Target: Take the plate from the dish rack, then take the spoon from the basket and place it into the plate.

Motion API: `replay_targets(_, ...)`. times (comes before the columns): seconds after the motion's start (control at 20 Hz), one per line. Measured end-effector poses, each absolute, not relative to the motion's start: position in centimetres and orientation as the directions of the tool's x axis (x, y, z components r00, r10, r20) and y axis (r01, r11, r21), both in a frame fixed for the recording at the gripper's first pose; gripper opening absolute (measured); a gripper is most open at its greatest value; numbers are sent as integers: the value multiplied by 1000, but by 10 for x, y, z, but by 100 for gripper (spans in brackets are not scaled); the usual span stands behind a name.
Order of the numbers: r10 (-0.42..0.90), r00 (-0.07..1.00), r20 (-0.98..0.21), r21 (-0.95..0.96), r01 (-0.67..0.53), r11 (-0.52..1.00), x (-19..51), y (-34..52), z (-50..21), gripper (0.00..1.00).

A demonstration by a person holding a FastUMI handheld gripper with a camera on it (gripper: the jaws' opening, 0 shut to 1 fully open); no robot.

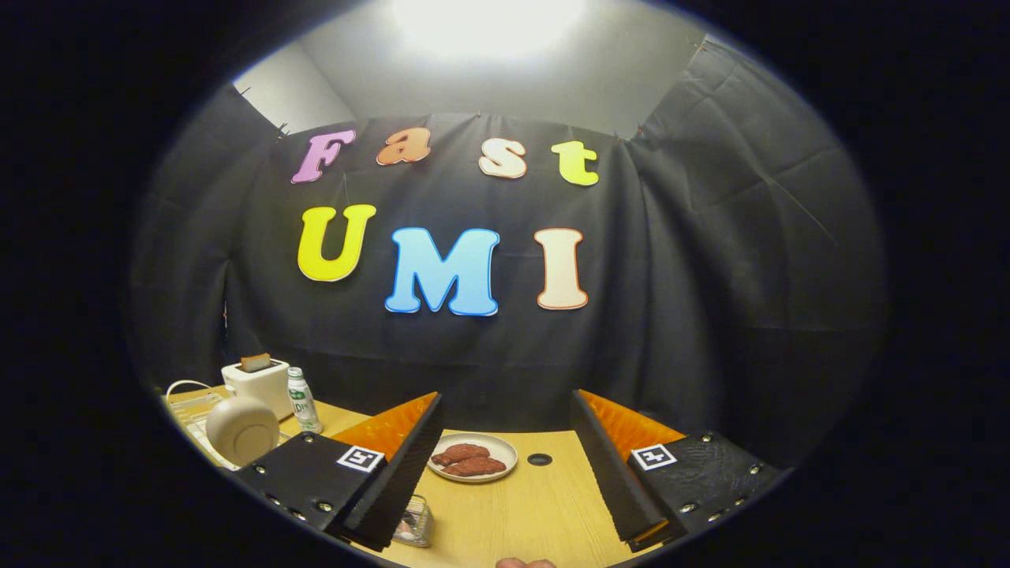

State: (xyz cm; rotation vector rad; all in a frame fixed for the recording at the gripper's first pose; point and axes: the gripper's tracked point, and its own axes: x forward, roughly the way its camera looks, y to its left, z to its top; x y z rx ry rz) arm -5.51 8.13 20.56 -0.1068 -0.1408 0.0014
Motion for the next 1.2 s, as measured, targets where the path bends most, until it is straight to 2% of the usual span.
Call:
replay_targets(0.2,12,996,87,-34,-9,999,-84,125,227,98)
replay_targets(0.55,46,999,20,-53,-45,998,-90,187,237,98)
replay_targets(0.9,172,965,-199,32,-168,985,-74,262,204,98)
replay_targets(1.2,226,852,-472,102,-202,974,-64,316,151,98)
